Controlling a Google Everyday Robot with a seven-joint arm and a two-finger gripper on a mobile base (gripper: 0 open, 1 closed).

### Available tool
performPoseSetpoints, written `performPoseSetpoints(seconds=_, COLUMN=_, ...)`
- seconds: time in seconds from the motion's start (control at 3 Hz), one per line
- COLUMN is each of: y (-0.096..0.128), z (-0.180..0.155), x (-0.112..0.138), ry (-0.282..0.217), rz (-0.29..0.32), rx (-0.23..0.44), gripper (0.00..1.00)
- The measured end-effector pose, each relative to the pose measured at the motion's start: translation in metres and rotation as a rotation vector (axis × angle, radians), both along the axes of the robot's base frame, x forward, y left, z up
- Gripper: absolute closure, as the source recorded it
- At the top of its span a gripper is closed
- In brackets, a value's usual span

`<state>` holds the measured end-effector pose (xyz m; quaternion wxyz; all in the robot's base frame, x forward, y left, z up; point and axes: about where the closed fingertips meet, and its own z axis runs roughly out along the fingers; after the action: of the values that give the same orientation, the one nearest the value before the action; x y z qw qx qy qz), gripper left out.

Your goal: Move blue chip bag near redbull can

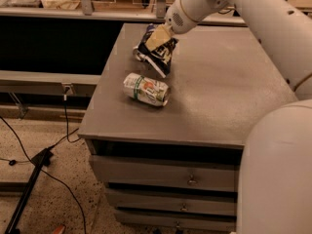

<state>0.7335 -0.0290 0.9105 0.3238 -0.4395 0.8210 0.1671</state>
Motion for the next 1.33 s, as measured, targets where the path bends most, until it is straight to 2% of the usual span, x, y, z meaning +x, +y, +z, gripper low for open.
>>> performPoseSetpoints(seconds=0.33, y=-0.006, z=-0.001, x=0.017, ry=-0.007, rz=-0.014, rx=-0.006, gripper=0.04)
performPoseSetpoints(seconds=0.67, y=-0.005, z=-0.001, x=0.018, ry=-0.009, rz=-0.014, rx=-0.004, gripper=0.00)
performPoseSetpoints(seconds=1.0, y=-0.005, z=-0.001, x=0.018, ry=-0.009, rz=-0.014, rx=-0.004, gripper=0.00)
performPoseSetpoints(seconds=1.33, y=-0.028, z=0.013, x=0.009, ry=-0.025, rz=0.005, rx=0.032, gripper=0.00)
